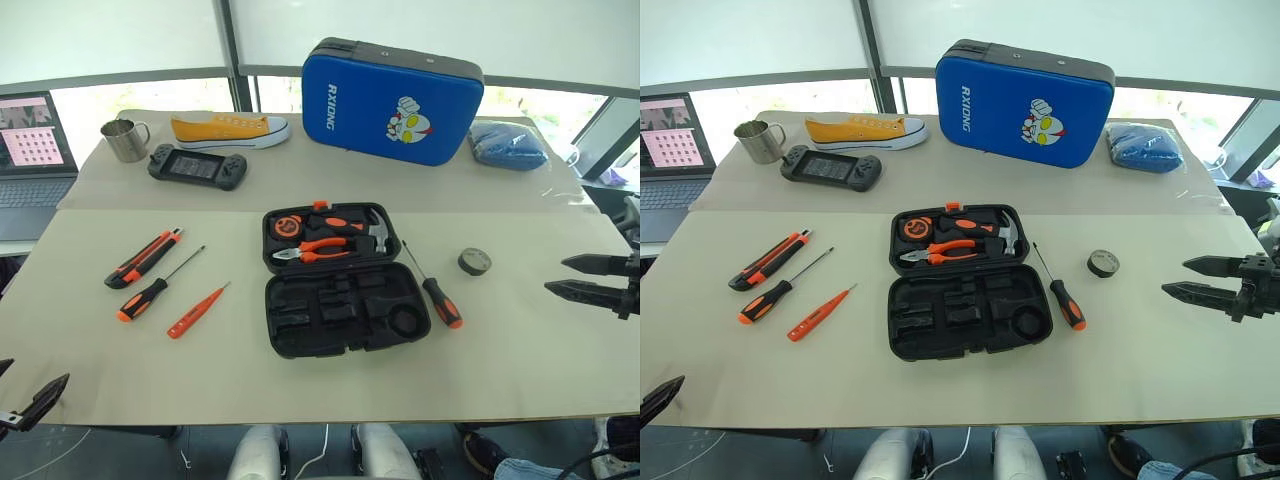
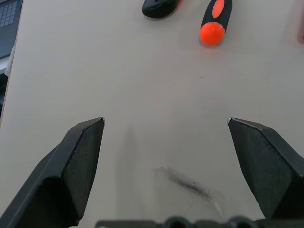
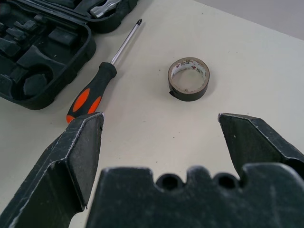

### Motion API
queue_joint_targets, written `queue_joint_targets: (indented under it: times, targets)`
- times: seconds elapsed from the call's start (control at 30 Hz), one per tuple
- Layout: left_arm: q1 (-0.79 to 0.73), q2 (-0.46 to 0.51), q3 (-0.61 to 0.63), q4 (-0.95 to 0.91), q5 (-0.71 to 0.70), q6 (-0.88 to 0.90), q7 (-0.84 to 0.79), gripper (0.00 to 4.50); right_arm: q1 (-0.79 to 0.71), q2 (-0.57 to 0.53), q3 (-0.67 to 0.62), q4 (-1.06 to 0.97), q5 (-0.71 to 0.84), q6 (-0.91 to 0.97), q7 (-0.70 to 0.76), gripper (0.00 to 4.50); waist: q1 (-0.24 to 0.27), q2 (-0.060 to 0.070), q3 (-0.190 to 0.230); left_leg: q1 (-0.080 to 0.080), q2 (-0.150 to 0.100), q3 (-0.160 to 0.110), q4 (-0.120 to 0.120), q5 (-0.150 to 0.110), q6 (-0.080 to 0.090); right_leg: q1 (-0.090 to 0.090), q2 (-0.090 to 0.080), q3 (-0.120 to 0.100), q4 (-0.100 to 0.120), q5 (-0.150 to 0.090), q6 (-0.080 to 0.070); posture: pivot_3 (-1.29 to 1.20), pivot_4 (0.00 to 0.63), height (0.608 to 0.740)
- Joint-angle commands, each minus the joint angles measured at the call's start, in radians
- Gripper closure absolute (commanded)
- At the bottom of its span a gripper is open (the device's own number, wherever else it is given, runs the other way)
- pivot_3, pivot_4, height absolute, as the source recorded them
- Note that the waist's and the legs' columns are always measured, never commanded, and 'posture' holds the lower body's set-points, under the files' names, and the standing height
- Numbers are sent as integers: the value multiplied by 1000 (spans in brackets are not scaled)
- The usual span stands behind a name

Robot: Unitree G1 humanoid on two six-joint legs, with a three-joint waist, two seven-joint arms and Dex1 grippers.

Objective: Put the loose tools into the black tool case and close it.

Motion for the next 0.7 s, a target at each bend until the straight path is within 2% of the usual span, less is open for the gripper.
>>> queue_joint_targets:
  times: [0.03,0.17,0.27,0.33,0.43,0.53,0.7]
  targets:
    - [-28,30,-7,-23,6,10,22,27,30,-12,-45,-7,1,-44,3,27,0,0,0,0,0,0,0,0,0,0,0,0,0,0,0,0,150,740]
    - [-139,98,-71,-42,-19,115,59,27,83,-12,-99,-59,17,-77,-39,27,17,0,0,0,0,4,1,0,0,1,0,-2,0,0,0,0,150,740]
    - [-232,185,-135,-37,-1,167,58,27,115,-3,-136,-190,56,-42,-63,27,10,0,0,0,0,6,1,0,0,1,0,-1,1,1,0,0,150,740]
    - [-330,260,-208,2,11,210,57,27,150,7,-157,-325,95,9,-73,27,6,1,0,0,0,6,1,0,0,1,1,-1,2,1,0,0,150,740]
    - [-562,372,-361,107,-3,294,30,27,192,35,-187,-578,181,113,-122,27,5,1,0,0,1,6,1,0,0,1,3,-1,3,1,0,0,150,740]
    - [-718,434,-497,162,-4,355,-21,27,223,62,-201,-757,242,184,-173,27,1,1,0,0,1,6,0,0,-1,0,3,-1,3,1,0,0,150,740]
    - [-837,490,-696,220,66,381,-82,27,248,112,-185,-1016,339,267,-264,27,0,1,0,-1,1,8,1,-5,-3,-2,4,-1,2,1,0,0,150,740]
